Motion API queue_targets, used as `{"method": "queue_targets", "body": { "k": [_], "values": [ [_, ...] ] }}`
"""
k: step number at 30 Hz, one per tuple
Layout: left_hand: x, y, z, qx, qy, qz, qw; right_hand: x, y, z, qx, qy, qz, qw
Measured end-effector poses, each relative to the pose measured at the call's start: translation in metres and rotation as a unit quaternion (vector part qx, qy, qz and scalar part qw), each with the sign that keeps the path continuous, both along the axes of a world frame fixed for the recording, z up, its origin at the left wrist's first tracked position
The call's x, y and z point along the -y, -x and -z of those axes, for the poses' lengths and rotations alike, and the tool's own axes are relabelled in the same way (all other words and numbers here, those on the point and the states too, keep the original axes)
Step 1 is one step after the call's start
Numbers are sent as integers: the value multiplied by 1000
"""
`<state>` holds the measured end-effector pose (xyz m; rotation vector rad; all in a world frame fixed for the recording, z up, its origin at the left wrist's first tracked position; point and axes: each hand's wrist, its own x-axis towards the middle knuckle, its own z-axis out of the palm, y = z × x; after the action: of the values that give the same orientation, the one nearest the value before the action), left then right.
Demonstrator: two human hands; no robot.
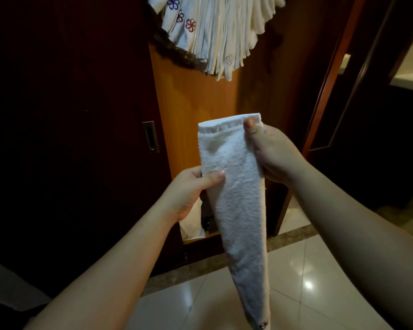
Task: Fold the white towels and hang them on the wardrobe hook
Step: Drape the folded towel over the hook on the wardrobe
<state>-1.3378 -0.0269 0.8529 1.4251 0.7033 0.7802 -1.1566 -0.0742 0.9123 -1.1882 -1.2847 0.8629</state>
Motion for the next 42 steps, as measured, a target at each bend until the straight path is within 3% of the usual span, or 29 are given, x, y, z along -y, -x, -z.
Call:
{"method": "queue_targets", "body": {
  "k": [3, 6, 8, 11, 14, 21, 29, 34, 39, 42],
  "values": [
    [6, -13, -18, 29, 2, 10, 1000, -3, -15, -10, -36, -31, 32, 998],
    [9, -30, -45, 70, 43, 11, 997, -6, -27, -13, -217, -13, 1, 976],
    [10, -39, -66, 96, 87, 15, 991, -8, -31, 2, -315, 34, 0, 949],
    [2, -47, -99, 98, 145, -9, 985, -7, -23, 44, -363, 171, -8, 916],
    [-18, -45, -122, 58, 141, -63, 986, -8, -6, 74, -346, 248, -69, 902],
    [-54, -29, -144, -2, 117, -146, 982, -25, 2, 95, -347, 182, -179, 903],
    [-60, -22, -151, -10, 102, -199, 975, -8, 4, 86, -170, 139, -225, 949],
    [-67, -21, -153, -5, 113, -195, 974, -8, -3, 77, -97, 209, -275, 933],
    [-76, -26, -152, -7, 118, -184, 976, -3, 1, 66, -73, 211, -243, 944],
    [-86, -29, -147, -13, 130, -195, 972, 1, 10, 65, -132, 164, -195, 958]
  ]
}}
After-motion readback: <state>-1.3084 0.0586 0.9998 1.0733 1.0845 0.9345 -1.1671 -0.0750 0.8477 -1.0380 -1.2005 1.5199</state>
